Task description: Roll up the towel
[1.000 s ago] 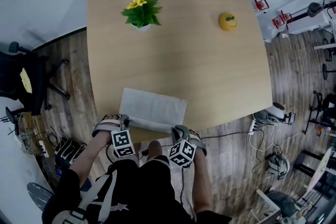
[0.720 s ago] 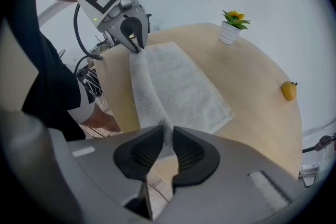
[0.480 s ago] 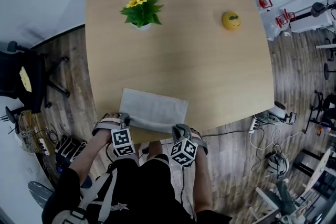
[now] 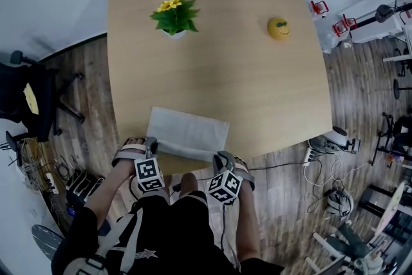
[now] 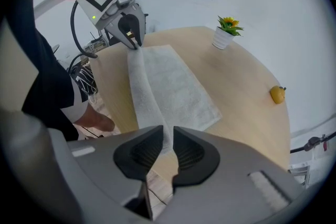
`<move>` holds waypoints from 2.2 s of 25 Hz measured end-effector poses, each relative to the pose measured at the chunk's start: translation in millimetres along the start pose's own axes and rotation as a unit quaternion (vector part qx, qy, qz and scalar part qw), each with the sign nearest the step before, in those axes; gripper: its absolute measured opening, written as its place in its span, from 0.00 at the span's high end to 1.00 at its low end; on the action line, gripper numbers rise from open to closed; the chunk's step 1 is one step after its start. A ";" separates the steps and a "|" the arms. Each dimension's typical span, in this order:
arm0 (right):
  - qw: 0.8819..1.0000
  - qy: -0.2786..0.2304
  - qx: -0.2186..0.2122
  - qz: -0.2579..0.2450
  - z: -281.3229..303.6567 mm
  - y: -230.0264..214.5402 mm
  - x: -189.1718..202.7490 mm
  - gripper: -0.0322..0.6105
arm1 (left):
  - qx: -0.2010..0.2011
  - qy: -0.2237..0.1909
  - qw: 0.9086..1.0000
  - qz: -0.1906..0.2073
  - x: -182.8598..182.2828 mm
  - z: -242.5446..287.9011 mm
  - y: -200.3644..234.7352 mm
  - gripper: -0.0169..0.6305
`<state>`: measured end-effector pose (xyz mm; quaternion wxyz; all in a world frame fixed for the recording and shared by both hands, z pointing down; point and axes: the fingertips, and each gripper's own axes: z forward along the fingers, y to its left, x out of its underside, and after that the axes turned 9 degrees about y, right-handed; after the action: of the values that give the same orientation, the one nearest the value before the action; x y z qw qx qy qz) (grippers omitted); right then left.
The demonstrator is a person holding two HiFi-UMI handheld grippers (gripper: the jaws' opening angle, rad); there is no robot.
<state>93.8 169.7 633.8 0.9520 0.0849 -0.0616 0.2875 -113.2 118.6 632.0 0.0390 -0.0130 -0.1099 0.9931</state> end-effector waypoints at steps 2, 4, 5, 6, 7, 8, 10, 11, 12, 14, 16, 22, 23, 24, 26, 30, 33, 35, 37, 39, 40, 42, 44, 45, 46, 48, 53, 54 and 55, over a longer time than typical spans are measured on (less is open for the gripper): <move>1.000 0.001 0.012 0.000 -5.0 -1.7 3.1 0.84 | -0.016 0.004 1.000 -0.003 3.4 -4.1 4.6 0.87; 1.000 0.001 0.024 0.000 -10.0 -4.1 5.6 0.84 | -0.033 0.008 0.999 -0.008 7.8 -7.9 11.2 0.87; 1.000 0.000 0.029 0.001 -12.8 -4.6 6.4 0.84 | -0.040 0.010 0.999 -0.011 10.4 -10.1 14.1 0.87; 0.999 -0.001 0.032 0.003 -15.9 -4.1 6.9 0.84 | -0.046 0.012 0.999 -0.015 13.0 -12.7 16.2 0.87; 0.999 -0.003 0.034 0.003 -19.3 -2.7 7.4 0.84 | -0.050 0.012 0.999 -0.018 15.4 -15.7 17.1 0.87; 0.999 -0.004 0.037 0.003 -22.7 -0.5 8.0 0.84 | -0.053 0.013 0.998 -0.020 17.2 -19.0 17.0 0.88; 0.999 -0.008 0.041 0.002 -28.3 4.6 8.7 0.84 | -0.059 0.011 0.998 -0.020 18.7 -25.6 14.8 0.88; 0.999 -0.010 0.042 0.002 -30.2 7.4 8.9 0.84 | -0.061 0.008 0.998 -0.019 18.4 -28.6 12.6 0.88; 0.999 -0.011 0.043 0.002 -31.6 10.4 9.1 0.84 | -0.061 0.005 0.998 -0.018 17.4 -31.0 9.1 0.88; 0.999 -0.013 0.042 0.002 -32.8 17.0 9.9 0.84 | -0.055 -0.003 0.998 -0.016 14.1 -34.1 -0.8 0.88; 0.999 -0.014 0.040 0.000 -32.5 23.3 10.4 0.84 | -0.051 -0.010 0.999 -0.016 10.4 -36.1 -9.0 0.88; 0.998 -0.030 0.049 -0.020 -27.7 34.5 8.3 0.82 | -0.021 -0.033 0.999 -0.017 0.1 -30.3 -31.7 0.79; 0.998 -0.033 0.051 -0.024 -25.7 35.7 7.3 0.78 | -0.014 -0.033 0.999 -0.014 -0.3 -27.2 -35.7 0.75; 0.998 -0.035 0.050 -0.029 -23.2 37.1 6.5 0.77 | -0.011 -0.034 0.999 -0.012 -0.5 -24.2 -38.7 0.74; 0.998 -0.034 0.048 -0.036 -18.0 40.8 5.7 0.72 | -0.008 -0.033 0.999 -0.008 -0.7 -19.5 -43.1 0.74; 0.998 -0.030 0.043 -0.046 -7.7 43.6 4.1 0.69 | -0.007 -0.031 0.999 -0.003 -1.0 -12.5 -43.0 0.74; 0.998 -0.026 0.039 -0.050 -1.6 44.1 4.3 0.69 | -0.007 -0.029 1.000 0.000 -1.0 -7.6 -42.0 0.74; 0.998 -0.023 0.037 -0.051 2.1 44.4 4.9 0.69 | -0.002 -0.028 1.000 0.000 -0.7 -4.4 -42.8 0.74; 0.998 -0.022 0.038 -0.051 5.1 42.7 4.2 0.70 | 0.002 -0.029 1.000 -0.003 -0.8 -0.5 -42.5 0.74; 0.998 -0.022 0.040 -0.049 7.7 40.2 3.0 0.70 | 0.000 -0.028 1.000 0.001 -1.2 2.0 -39.0 0.74; 0.998 -0.022 0.041 -0.048 8.8 39.1 2.4 0.71 | 0.000 -0.028 1.000 0.003 -1.4 3.7 -38.1 0.74; 0.998 -0.023 0.044 -0.047 10.4 37.2 1.6 0.71 | 0.003 -0.029 1.000 0.003 -2.1 7.3 -38.7 0.74; 0.997 -0.023 0.048 -0.047 11.6 35.1 0.9 0.72 | 0.006 -0.031 0.999 0.003 -2.8 10.0 -38.1 0.75; 0.997 -0.023 0.050 -0.048 12.2 34.0 0.4 0.73 | 0.005 -0.033 0.999 0.002 -3.5 10.7 -36.7 0.76; 0.997 -0.023 0.052 -0.048 12.8 33.0 -0.2 0.73 | 0.004 -0.035 0.999 0.001 -4.2 10.9 -34.3 0.77; 0.997 -0.023 0.054 -0.049 13.6 31.1 -1.1 0.74 | 0.004 -0.037 0.999 -0.001 -5.3 10.9 -30.4 0.80; 0.997 -0.023 0.058 -0.048 14.1 29.3 -0.8 0.75 | 0.001 -0.038 0.999 0.004 -6.8 12.7 -30.1 0.81; 0.997 -0.023 0.059 -0.048 14.3 28.7 -0.8 0.75 | -0.001 -0.039 0.999 0.005 -6.7 13.2 -30.1 0.82; 0.997 -0.024 0.061 -0.048 14.4 28.1 -0.9 0.76 | -0.003 -0.039 0.999 0.005 -6.6 13.4 -29.8 0.83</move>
<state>76.4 189.4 651.3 0.9560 0.1528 -0.0628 0.2426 -104.8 144.1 651.8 0.0296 0.0249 -0.1146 0.9927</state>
